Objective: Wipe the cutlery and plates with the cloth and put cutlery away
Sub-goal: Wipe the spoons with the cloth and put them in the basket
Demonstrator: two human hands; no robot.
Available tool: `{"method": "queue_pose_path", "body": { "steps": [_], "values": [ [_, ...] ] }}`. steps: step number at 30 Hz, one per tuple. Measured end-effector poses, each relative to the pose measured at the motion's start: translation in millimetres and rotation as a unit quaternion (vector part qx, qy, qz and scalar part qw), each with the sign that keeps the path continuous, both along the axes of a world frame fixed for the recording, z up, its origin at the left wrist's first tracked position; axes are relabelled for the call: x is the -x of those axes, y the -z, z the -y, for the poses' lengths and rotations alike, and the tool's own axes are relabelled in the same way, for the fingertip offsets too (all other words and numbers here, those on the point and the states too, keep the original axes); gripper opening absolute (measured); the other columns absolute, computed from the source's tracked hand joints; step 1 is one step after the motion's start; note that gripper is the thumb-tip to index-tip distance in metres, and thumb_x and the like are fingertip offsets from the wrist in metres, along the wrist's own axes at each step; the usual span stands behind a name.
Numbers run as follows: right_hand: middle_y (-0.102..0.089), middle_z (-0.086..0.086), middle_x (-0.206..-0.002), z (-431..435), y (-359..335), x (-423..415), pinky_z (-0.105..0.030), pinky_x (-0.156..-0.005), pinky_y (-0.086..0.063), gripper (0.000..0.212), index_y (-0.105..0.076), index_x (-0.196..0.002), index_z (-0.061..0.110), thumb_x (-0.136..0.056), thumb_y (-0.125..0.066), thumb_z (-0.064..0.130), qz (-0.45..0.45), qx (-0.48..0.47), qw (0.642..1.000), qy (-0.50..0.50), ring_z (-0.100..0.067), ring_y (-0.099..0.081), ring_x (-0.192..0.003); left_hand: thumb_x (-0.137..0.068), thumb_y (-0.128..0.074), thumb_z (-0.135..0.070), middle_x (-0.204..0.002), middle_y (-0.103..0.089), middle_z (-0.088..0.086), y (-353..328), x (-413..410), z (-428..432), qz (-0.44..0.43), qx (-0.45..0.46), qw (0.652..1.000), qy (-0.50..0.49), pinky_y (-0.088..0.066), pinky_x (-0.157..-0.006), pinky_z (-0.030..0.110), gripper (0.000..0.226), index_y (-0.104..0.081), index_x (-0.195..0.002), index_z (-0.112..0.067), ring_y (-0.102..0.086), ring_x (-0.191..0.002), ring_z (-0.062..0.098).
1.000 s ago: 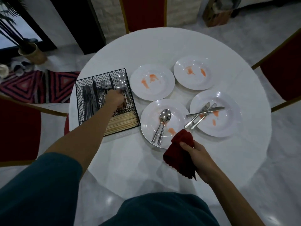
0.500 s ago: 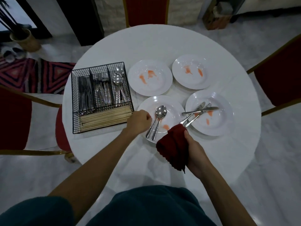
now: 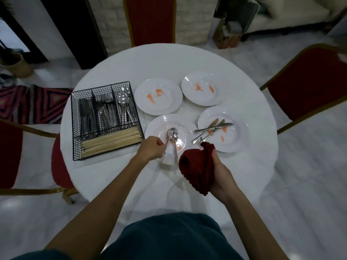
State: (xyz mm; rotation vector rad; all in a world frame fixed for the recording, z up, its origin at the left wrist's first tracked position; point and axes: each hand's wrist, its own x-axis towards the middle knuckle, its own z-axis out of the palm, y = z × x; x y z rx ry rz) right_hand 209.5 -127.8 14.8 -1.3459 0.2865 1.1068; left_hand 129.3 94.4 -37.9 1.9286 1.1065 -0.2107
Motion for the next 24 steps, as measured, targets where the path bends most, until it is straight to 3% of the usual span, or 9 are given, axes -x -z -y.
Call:
{"method": "queue_pose_path", "body": {
  "steps": [2,5,8,11,19,24],
  "values": [
    [-0.071,-0.019,-0.126,3,5,-4,-0.054,-0.103,-0.051,0.073,-0.059,-0.137,0.012,-0.094,-0.047,0.07,-0.022,-0.029,0.999,0.022,-0.039,-0.068,-0.116,-0.093,-0.059,-0.023,-0.069,-0.075,-0.007,-2,2,3,0.005,0.013,1.0,-0.02,-0.049,-0.056,0.02,0.023,-0.073,-0.08,-0.01,-0.068,-0.055,0.002],
    [-0.072,-0.016,-0.125,7,5,-11,-0.05,-0.097,-0.053,0.067,-0.06,-0.134,0.016,-0.1,-0.034,0.067,-0.019,-0.051,0.998,0.036,-0.036,-0.069,-0.115,-0.094,-0.059,-0.024,-0.068,-0.076,-0.007,-3,5,6,-0.001,0.018,0.999,-0.026,-0.056,-0.071,0.025,0.026,-0.073,-0.079,-0.009,-0.071,-0.062,0.006],
    [-0.07,-0.017,-0.13,11,5,-15,-0.052,-0.106,-0.048,0.069,-0.059,-0.137,0.014,-0.1,-0.034,0.066,-0.018,-0.062,0.997,0.046,-0.038,-0.066,-0.121,-0.093,-0.062,-0.025,-0.068,-0.076,-0.004,-1,8,10,-0.013,0.041,0.999,-0.029,-0.052,-0.061,0.022,0.029,-0.074,-0.073,-0.008,-0.069,-0.062,0.006],
    [-0.071,-0.016,-0.127,15,5,-12,-0.054,-0.106,-0.049,0.065,-0.063,-0.133,0.015,-0.1,-0.038,0.065,-0.005,-0.056,0.998,0.037,-0.037,-0.066,-0.121,-0.089,-0.065,-0.021,-0.072,-0.078,0.0,2,16,13,-0.024,0.067,0.997,-0.042,-0.044,-0.05,0.02,0.022,-0.073,-0.072,-0.009,-0.069,-0.067,0.011],
    [-0.07,-0.018,-0.128,30,14,-6,-0.054,-0.113,-0.042,0.061,-0.064,-0.129,0.015,-0.103,-0.034,0.062,-0.022,-0.059,0.997,0.038,-0.04,-0.064,-0.122,-0.077,-0.079,-0.011,-0.071,-0.07,0.009,4,24,16,0.0,0.113,0.989,-0.091,-0.048,-0.051,0.023,0.011,-0.071,-0.079,-0.003,-0.064,-0.064,0.018],
    [-0.068,-0.017,-0.131,31,18,-5,-0.053,-0.114,-0.041,0.064,-0.06,-0.136,0.014,-0.102,-0.037,0.063,-0.03,-0.055,0.997,0.043,-0.038,-0.064,-0.124,-0.085,-0.077,-0.02,-0.073,-0.069,0.008,5,31,14,0.019,0.11,0.986,-0.126,-0.053,-0.058,0.026,0.017,-0.071,-0.079,-0.005,-0.064,-0.069,0.019]
  ]
}}
